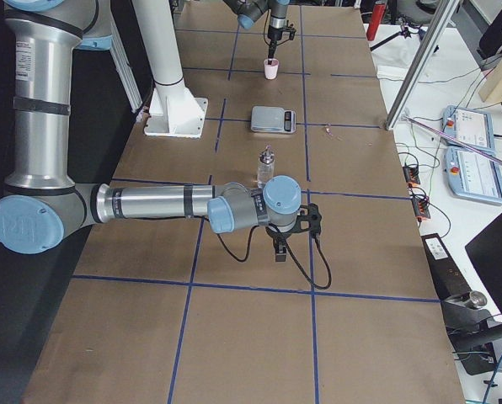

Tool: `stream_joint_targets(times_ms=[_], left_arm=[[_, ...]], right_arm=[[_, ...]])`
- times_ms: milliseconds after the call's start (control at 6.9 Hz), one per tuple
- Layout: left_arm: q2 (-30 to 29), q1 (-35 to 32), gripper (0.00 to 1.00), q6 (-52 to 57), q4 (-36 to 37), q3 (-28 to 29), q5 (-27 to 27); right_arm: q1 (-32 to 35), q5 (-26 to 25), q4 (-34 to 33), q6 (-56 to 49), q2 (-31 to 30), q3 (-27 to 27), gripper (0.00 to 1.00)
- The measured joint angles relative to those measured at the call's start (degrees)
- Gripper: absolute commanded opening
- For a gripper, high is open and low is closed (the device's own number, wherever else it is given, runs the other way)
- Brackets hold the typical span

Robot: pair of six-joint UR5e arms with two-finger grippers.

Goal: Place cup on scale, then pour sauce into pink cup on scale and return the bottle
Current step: 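Reach the left gripper down to the pink cup and grasp it, then lift the pink cup with the left gripper and set it on the scale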

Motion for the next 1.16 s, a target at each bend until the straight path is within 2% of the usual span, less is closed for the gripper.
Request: stream_joint_targets(times_ms=[145, 580, 870, 1015, 1160], left_arm=[[0.0, 0.0, 0.00, 0.0, 0.0, -0.1, 0.1], [-0.2, -0.2, 0.00, -1.1, 0.5, -1.0, 2.8], [-1.4, -0.6, 0.00, -2.9, 2.6, -3.8, 3.8], [-5.2, -0.5, 0.00, -4.7, 7.4, -5.4, 3.9], [-12.4, 0.8, 0.00, -8.4, 13.9, -5.9, 3.9]], right_arm=[[0.0, 0.2, 0.0, 0.0, -0.1, 0.0, 1.00], [0.0, 0.3, 0.0, 0.0, -0.3, 0.1, 1.00], [0.0, 0.4, 0.0, 0.0, -0.4, 0.2, 1.00], [0.0, 1.2, 0.0, 0.1, -0.4, 0.5, 1.00], [0.0, 3.6, 0.7, 0.1, -0.4, 0.9, 1.00]])
